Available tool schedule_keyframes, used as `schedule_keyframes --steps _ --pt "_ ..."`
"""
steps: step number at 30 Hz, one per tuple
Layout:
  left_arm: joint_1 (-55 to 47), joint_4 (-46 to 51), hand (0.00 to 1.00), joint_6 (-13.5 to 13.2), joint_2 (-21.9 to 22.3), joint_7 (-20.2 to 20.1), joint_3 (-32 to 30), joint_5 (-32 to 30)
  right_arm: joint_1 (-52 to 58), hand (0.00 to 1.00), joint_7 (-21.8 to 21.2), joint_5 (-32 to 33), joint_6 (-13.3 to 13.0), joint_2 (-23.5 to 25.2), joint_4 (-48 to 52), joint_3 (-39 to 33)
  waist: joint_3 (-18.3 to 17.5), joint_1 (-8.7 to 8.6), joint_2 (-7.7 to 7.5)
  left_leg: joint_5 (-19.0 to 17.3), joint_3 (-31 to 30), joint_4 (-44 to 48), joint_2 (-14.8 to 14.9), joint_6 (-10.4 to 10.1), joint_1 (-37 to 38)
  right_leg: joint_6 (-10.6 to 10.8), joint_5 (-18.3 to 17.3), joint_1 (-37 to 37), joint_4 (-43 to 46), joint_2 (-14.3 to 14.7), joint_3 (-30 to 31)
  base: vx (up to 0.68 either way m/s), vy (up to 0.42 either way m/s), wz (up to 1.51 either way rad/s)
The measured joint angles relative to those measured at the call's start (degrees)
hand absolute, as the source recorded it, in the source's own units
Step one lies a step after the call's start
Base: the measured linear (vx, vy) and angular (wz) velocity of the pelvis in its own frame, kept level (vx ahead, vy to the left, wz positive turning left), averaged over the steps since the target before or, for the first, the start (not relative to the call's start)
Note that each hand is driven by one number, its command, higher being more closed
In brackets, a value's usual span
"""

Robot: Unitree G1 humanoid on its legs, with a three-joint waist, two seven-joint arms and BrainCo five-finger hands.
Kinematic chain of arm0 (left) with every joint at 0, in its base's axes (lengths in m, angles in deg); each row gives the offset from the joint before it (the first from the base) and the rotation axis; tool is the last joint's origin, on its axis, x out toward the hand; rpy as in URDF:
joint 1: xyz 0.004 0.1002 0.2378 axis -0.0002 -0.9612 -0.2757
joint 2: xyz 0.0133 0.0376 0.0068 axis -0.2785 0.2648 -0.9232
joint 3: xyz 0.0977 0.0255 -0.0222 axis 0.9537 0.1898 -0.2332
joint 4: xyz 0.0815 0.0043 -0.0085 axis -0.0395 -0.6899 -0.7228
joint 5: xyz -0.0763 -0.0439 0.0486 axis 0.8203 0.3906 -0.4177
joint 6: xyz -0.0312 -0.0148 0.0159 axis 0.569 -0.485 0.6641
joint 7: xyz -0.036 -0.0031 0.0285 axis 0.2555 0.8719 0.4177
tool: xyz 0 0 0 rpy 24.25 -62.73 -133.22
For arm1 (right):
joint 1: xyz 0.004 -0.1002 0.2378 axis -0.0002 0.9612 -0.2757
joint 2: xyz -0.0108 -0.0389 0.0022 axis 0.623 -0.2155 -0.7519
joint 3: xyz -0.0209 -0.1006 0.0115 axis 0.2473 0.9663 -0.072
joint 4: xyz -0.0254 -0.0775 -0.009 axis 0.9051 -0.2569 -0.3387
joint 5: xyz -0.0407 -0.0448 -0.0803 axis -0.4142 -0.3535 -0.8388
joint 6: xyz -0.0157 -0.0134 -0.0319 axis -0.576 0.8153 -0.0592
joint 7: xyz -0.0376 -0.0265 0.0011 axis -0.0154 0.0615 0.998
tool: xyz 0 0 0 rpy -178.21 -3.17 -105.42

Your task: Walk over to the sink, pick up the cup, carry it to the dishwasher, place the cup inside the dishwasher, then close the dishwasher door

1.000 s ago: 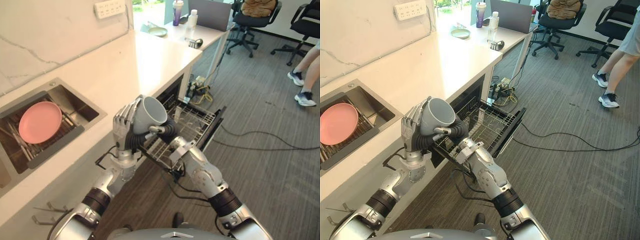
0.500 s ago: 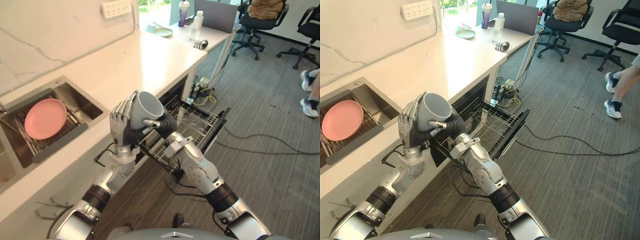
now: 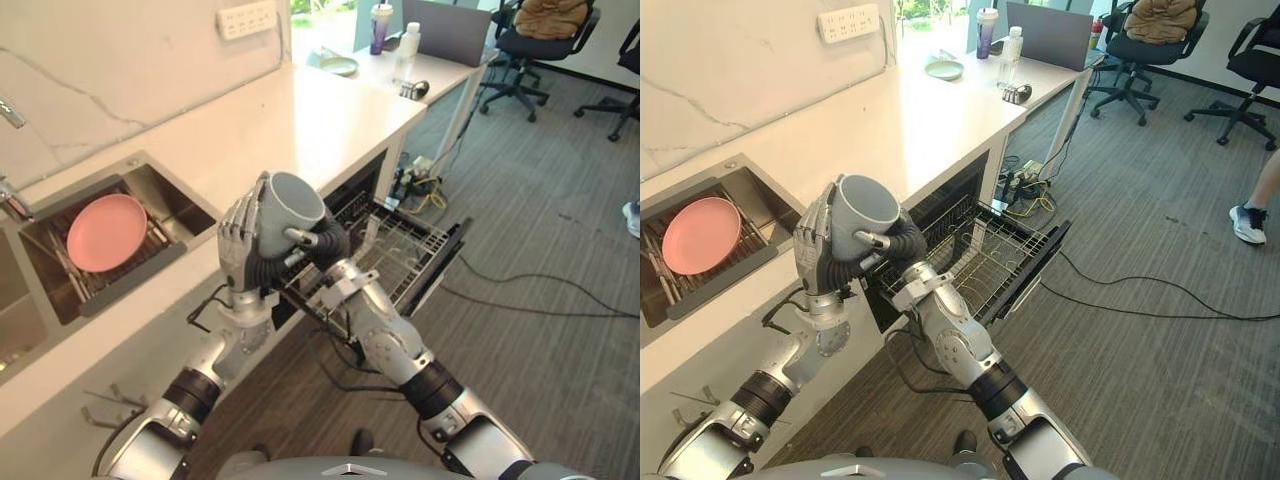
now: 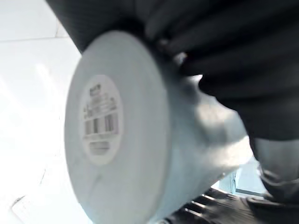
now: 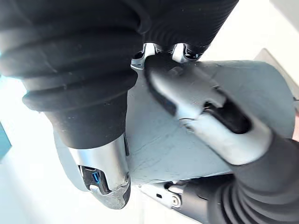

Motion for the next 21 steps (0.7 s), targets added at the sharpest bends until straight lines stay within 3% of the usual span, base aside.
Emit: schedule_keyframes --steps 3,8,10,13,21 --pt "0.0 0.13 0.0 -0.01 0.08 0.38 0.02 0.13 -0.08 1.0 3.04 -2.48 -2.85 0.44 0.0 1.53 -0.03 -0.05 0.35 0.04 -0.06 0.0 0.07 -0.06 -0.07 -0.03 0.0 -0.04 -0.01 0.14 -0.08 0.0 0.0 0.0" --pt "0.0 0.04 0.0 -0.02 0.47 0.63 0.12 0.51 -0.08 1.0 8.42 -9.86 -5.1 2.0 0.0 1.61 0.01 -0.15 0.54 0.12 -0.06 0.0 0.09 -0.15 -0.13 -0.1 0.05 -0.11 -0.01 0.22 -0.07 0.0 0.021 0.0" --pt "0.0 -0.44 0.0 -0.01 0.59 0.82 0.34 0.68 -0.08 1.0 13.13 -20.28 -6.01 2.19 0.0 0.8 -0.02 -0.2 0.8 0.17 -0.05 0.01 0.1 -0.15 -0.16 -0.15 0.08 -0.14 -0.01 0.21 -0.06 -0.01 0.042 0.0" --pt "-0.01 -0.54 0.0 -0.01 0.44 0.66 2.51 1.04 -0.08 1.0 18.35 -29.93 -7.06 2.21 0.0 -1.71 -0.05 -0.2 1.24 0.22 0.01 0.0 0.11 -0.15 -0.2 -0.22 0.13 -0.19 -0.01 0.21 -0.03 0.0 0.012 0.0" --pt "-0.06 2.01 0.0 -0.32 0.97 -4.58 8.88 -1.3 0.84 1.0 25.37 -33.26 -7.5 1.99 -0.02 -10.43 0.11 -1.68 1.82 0.2 1.34 -0.18 0.28 -0.17 0.39 -0.32 0.21 -0.26 0.0 0.18 1.06 0.0 0.009 -0.07"
